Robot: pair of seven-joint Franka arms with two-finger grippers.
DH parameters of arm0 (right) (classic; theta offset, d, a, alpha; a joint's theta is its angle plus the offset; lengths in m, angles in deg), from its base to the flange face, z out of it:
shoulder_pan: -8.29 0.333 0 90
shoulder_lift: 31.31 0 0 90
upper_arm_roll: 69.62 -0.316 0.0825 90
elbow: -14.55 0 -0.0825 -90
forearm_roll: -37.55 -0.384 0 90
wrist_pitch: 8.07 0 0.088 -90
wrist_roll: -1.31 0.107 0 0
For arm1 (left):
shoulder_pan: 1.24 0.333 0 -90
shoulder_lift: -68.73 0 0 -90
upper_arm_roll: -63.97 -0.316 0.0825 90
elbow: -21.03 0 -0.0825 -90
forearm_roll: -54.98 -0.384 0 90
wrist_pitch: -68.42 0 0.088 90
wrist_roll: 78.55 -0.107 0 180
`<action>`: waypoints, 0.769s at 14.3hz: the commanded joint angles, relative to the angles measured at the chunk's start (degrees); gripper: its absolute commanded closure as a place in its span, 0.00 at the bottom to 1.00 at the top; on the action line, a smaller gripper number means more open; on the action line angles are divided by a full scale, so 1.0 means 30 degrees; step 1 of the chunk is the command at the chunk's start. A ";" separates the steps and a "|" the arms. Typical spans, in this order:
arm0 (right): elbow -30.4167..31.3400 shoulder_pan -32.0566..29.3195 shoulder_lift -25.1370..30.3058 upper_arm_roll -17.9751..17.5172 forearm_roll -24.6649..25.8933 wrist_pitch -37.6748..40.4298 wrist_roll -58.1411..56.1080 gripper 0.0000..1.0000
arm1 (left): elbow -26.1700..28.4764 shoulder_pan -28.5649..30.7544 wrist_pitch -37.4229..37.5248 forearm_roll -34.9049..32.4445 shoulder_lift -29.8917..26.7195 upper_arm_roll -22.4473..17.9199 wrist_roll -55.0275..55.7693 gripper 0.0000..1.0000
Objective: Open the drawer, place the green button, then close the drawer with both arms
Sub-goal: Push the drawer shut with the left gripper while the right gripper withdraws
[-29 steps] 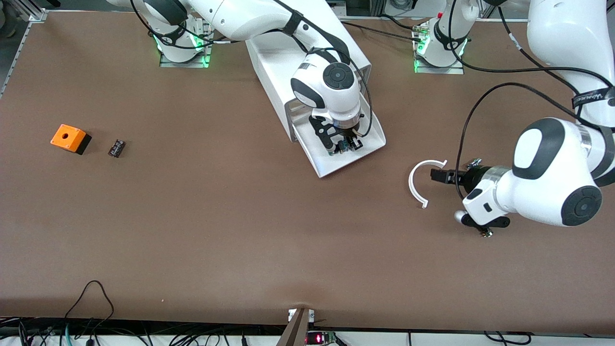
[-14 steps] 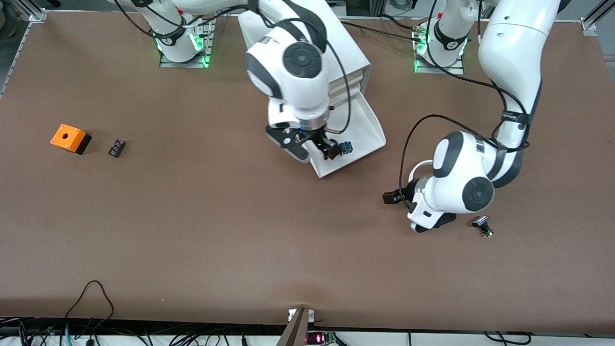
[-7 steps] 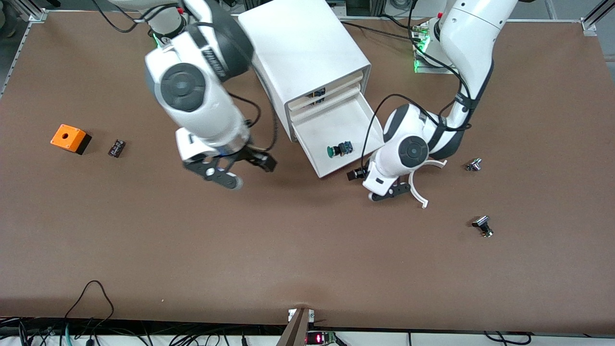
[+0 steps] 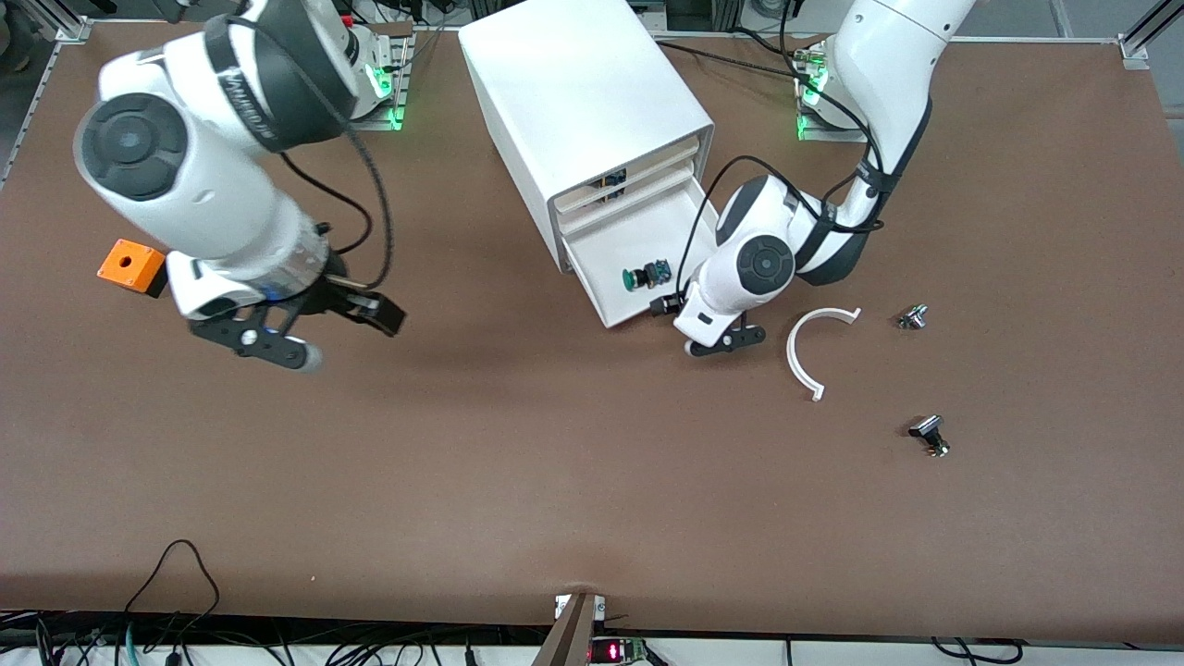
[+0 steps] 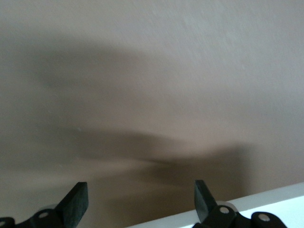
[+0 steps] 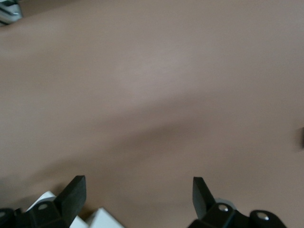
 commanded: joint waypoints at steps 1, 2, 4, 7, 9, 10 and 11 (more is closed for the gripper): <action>0.2623 0.0021 0.1969 0.1275 -0.0367 -0.0362 -0.2210 0.01 | 0.1075 0.0118 -0.0106 -0.0555 -0.0780 0.0810 0.0409 0.02; 0.3033 0.0021 0.2437 0.1685 -0.0367 -0.0363 -0.2826 0.01 | 0.1250 0.0118 -0.0077 -0.0555 -0.0780 0.1044 0.0409 0.02; 0.3854 0.0021 0.3083 0.2330 -0.0367 -0.0450 -0.3881 0.01 | 0.1280 0.0089 -0.0048 -0.0350 -0.0780 0.1687 0.0729 0.01; 0.6192 -0.0037 0.4749 0.2859 -0.0338 -0.1500 -0.4531 0.01 | 0.1251 0.0089 0.1324 -0.0292 -0.0751 0.2422 0.1259 0.01; 0.6990 -0.0911 0.5515 0.2716 -0.0250 -0.1681 -0.5141 0.01 | 0.1135 0.0089 0.2349 -0.0262 -0.0722 0.2686 0.1259 0.01; 0.7283 -0.1439 0.5924 0.2657 -0.0250 -0.1652 -0.6074 0.01 | 0.1047 0.0060 0.2964 0.0144 -0.0635 0.2774 0.1259 0.01; 0.7489 -0.1995 0.6363 0.2337 -0.0221 -0.1536 -0.6751 0.01 | 0.1046 0.0060 0.3173 0.1163 -0.0605 0.2775 0.1172 0.01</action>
